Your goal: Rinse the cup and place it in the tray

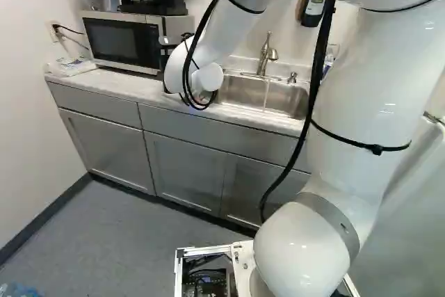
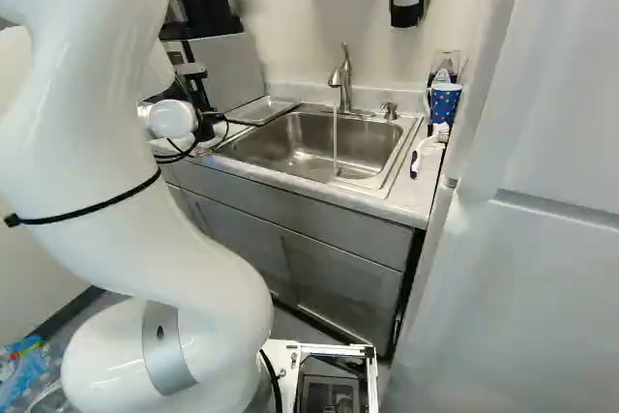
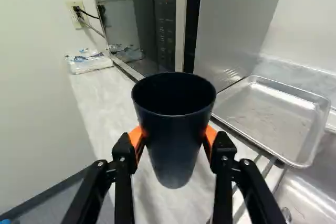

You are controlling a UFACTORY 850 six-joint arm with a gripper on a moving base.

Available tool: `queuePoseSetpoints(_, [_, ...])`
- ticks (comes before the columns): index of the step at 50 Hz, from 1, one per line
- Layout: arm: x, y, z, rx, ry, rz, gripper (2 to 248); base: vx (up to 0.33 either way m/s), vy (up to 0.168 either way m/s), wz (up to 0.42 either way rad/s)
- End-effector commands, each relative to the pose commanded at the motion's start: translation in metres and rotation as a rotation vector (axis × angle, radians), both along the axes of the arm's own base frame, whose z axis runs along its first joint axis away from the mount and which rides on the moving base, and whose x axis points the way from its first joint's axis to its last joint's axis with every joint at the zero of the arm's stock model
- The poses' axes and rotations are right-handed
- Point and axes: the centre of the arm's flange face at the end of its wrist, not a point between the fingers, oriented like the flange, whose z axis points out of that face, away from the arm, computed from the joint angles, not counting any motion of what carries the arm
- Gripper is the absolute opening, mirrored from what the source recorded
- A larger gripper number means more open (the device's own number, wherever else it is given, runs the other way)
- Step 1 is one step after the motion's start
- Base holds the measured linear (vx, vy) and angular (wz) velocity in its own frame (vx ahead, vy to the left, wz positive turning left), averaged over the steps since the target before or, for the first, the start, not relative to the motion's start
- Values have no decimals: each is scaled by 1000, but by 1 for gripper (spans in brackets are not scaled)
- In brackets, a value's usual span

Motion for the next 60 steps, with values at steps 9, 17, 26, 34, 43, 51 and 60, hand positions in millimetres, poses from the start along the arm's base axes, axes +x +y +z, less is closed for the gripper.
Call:
queuePoseSetpoints(9, [0, 0, 0, 0, 0, 0, 121, 0, 0, 0])
queuePoseSetpoints(17, [-1, 0, 5, 5, -9, 0, 121, 0, 0, 0])
queuePoseSetpoints(26, [-2, -8, 14, 12, -25, -12, 121, 0, 0, 0])
queuePoseSetpoints(34, [-5, -20, 23, 19, -39, -32, 121, 0, 0, 0])
queuePoseSetpoints(43, [-8, -35, 33, 27, -57, -56, 121, 0, 0, 0])
queuePoseSetpoints(51, [-9, -48, 41, 33, -73, -78, 121, 0, 0, 0])
queuePoseSetpoints(60, [-6, -61, 46, 36, -81, -107, 121, 0, 0, 0])
